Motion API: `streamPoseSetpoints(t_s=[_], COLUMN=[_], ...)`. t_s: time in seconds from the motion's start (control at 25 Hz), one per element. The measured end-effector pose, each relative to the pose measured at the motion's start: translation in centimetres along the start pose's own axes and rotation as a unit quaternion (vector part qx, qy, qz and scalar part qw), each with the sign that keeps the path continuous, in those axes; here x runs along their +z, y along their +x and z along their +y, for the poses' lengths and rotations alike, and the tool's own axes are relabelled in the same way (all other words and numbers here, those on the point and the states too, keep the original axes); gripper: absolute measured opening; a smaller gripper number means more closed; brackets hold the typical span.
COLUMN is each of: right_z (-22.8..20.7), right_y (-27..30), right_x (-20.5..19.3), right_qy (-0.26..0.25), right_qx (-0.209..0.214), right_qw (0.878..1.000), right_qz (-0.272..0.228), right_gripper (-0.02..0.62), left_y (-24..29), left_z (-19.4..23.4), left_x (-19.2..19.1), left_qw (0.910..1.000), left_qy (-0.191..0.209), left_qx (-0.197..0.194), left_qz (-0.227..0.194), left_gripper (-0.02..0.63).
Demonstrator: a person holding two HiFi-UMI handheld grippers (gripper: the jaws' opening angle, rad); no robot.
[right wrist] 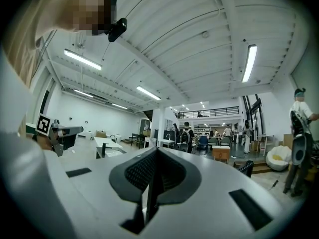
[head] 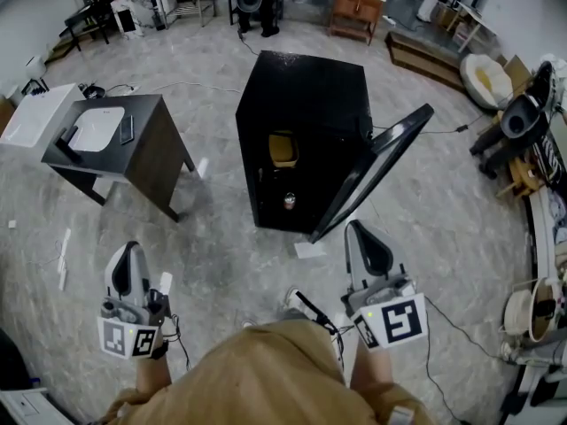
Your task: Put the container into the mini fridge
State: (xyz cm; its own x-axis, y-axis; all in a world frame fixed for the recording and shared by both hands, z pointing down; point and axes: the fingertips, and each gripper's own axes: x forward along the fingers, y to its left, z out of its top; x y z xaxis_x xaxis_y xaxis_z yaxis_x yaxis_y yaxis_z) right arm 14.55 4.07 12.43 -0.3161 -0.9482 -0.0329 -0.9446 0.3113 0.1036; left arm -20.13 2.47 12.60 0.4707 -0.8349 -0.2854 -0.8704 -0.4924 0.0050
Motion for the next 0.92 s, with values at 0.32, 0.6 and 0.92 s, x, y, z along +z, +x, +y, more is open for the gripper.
streamPoseSetpoints(t_s=[0.32,0.6,0.92], right_z=[-0.2,0.9,0.5], right_y=[0.3,1.0,1.7], right_x=[0.2,0.5,-0.6], right_qy=[-0.002,0.010,0.009], right_qx=[0.011,0.020,0.026], right_qw=[1.000,1.000,1.000], right_qz=[0.002,-0.008,0.001], right_gripper=[0.002,0.002,0.002], left_y=[-0.1,-0.4,0.8], left_z=[-0.2,-0.4,-0.5], left_x=[0.0,-0.2,-0.9], left_qw=[0.9999,0.9999,0.9999], left_qy=[-0.011,-0.009,-0.010], left_qx=[0.010,0.012,0.006], left_qz=[-0.001,0.001,0.008], left_gripper=[0.000,0.000,0.000])
